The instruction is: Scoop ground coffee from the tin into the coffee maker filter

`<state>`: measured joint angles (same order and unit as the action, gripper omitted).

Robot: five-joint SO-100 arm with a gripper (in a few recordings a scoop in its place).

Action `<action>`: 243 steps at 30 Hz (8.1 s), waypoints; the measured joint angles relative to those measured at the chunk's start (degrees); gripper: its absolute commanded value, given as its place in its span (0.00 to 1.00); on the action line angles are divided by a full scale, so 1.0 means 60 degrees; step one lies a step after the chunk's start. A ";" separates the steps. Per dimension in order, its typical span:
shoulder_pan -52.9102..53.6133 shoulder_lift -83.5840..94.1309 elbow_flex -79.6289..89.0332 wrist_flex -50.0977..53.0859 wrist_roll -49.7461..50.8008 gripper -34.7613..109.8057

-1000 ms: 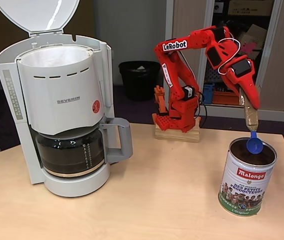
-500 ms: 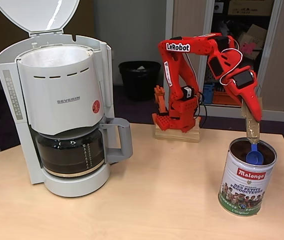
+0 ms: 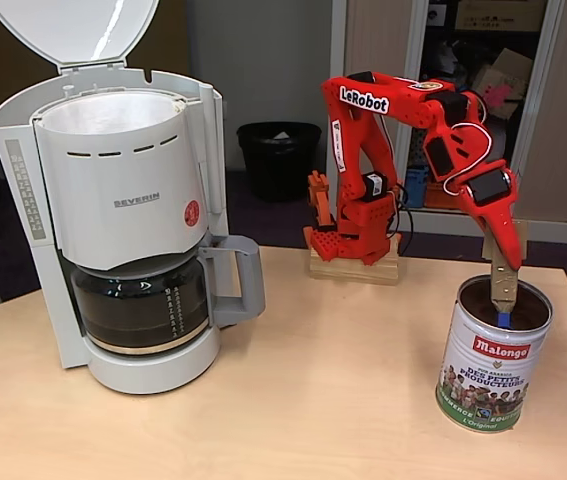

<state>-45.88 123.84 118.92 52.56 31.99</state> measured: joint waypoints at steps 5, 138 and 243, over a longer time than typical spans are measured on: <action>-0.0249 0.0000 0.0322 0.0000 0.0791 0.32; 0.6680 1.1074 1.0122 0.2710 -0.5405 0.24; 0.6680 1.1074 1.0122 0.2710 -0.5405 0.24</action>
<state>-5.80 190.28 179.65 68.82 -0.44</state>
